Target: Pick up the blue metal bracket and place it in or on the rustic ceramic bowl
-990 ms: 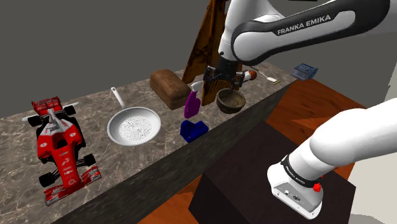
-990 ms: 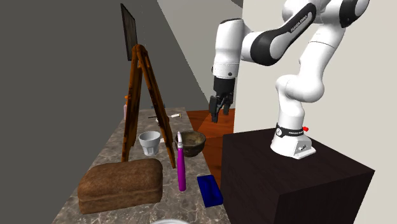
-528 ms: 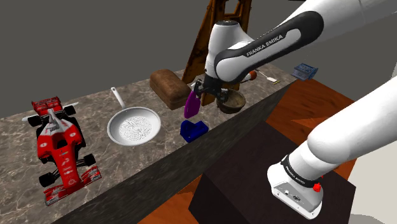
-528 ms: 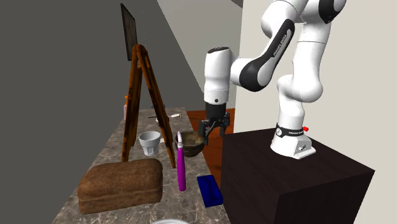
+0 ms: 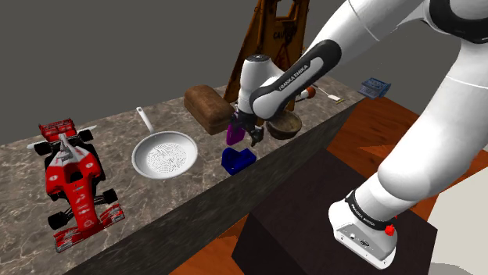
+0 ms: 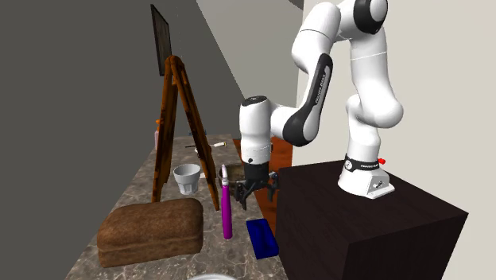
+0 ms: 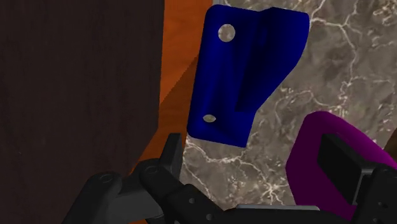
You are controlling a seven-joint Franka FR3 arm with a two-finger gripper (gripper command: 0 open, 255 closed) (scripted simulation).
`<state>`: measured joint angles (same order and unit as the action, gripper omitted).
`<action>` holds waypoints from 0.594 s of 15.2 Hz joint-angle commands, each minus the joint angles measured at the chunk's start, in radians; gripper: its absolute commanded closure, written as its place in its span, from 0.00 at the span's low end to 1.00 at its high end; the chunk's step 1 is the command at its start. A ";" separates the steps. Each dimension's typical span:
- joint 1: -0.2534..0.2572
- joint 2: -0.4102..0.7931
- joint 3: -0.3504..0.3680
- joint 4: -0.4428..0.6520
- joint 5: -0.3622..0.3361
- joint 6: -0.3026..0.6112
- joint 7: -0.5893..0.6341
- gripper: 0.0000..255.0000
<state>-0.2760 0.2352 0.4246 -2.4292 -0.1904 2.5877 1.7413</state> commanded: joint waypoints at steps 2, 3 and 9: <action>0.040 0.143 -0.062 0.070 -0.059 0.055 0.141 0.00; 0.043 0.144 -0.065 0.071 -0.057 0.055 0.141 0.00; 0.078 0.224 -0.111 0.084 -0.111 0.121 0.180 0.00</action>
<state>-0.2022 0.4454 0.3216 -2.3485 -0.2927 2.6976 1.9169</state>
